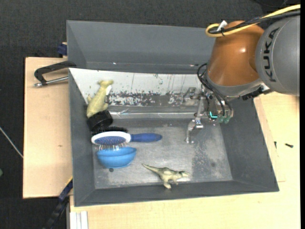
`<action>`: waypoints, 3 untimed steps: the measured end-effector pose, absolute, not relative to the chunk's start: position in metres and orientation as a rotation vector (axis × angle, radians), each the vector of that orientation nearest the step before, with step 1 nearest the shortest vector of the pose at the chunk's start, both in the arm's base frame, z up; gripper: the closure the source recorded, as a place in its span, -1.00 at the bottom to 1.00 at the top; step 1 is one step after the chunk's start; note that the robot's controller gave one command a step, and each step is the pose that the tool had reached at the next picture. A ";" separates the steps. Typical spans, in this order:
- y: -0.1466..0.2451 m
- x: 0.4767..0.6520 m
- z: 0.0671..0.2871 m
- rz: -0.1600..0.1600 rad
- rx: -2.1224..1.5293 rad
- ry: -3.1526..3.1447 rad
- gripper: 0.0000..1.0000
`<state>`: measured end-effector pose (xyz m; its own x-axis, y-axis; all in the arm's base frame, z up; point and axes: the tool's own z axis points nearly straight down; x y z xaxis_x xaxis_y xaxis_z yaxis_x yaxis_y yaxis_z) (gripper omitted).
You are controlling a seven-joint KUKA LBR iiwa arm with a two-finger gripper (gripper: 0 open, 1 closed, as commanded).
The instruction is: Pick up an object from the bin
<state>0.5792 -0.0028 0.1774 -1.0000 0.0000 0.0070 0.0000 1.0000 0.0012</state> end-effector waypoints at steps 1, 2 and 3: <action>0.102 0.595 0.119 -0.007 0.028 -3.138 -1.00; 0.108 0.600 0.082 -0.002 0.601 -3.082 -1.00; 0.107 0.601 0.083 -0.002 0.599 -3.085 1.00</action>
Offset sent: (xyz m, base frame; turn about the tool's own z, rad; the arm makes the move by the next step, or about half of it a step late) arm 0.0160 0.0980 -0.0565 -0.0087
